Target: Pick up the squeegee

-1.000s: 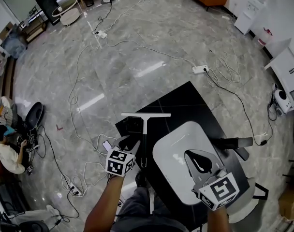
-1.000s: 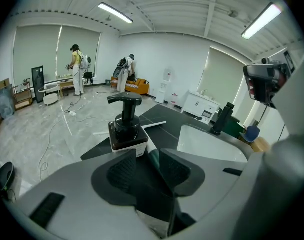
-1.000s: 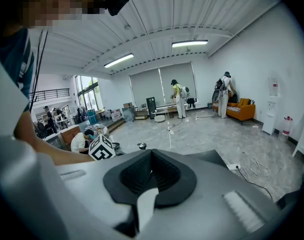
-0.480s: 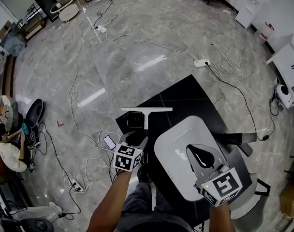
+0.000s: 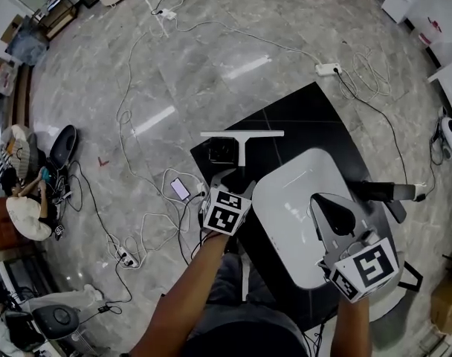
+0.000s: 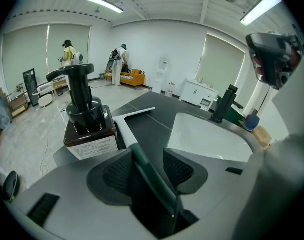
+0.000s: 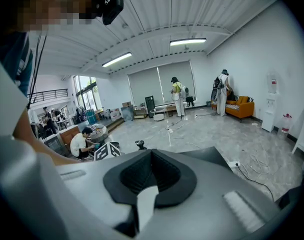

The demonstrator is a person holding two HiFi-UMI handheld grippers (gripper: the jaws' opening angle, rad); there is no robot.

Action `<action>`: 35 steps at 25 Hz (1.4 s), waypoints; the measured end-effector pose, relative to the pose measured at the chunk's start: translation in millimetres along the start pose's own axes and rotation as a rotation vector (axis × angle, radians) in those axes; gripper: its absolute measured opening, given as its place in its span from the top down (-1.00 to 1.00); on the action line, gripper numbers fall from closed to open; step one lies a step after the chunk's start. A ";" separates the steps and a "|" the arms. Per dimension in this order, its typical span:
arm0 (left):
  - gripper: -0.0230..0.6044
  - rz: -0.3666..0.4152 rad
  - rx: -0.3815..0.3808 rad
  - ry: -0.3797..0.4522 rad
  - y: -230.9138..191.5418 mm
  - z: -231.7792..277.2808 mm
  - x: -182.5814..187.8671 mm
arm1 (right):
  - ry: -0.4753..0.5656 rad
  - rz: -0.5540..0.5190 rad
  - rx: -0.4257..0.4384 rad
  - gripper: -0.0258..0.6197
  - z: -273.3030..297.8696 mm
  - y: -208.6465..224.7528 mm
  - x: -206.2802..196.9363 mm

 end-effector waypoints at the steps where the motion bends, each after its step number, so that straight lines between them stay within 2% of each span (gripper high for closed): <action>1: 0.34 0.011 0.002 -0.011 0.7 0.8 0.1 | 0.001 0.000 0.000 0.89 -0.6 0.0 -0.3; 5: 0.34 0.041 0.006 -0.069 0.6 4.5 -7.3 | 0.009 0.000 -0.006 0.89 -5.9 0.4 1.0; 13: 0.35 -0.006 0.010 -0.078 -2.9 5.3 -10.4 | 0.018 0.001 -0.017 0.89 -14.8 -2.4 2.9; 22: 0.63 -0.007 0.019 -0.092 -7.9 -14.2 -6.9 | 0.031 -0.011 -0.028 0.89 -26.6 -7.9 16.8; 32: 0.64 0.064 -0.112 -0.031 2.6 -50.9 25.4 | 0.066 -0.026 -0.038 0.89 -41.5 -22.2 34.2; 35: 0.64 0.061 -0.151 -0.014 5.9 -63.5 36.6 | 0.074 -0.030 -0.045 0.89 -47.9 -25.8 38.8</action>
Point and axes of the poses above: the fingertips, and each gripper's own axes: z forward along the fingers, y to its right, x out of its top, the point moved 9 cm from there along -z, backward along the fingers, and after that the axes turned 12 degrees about y, right-handed, at the moved point
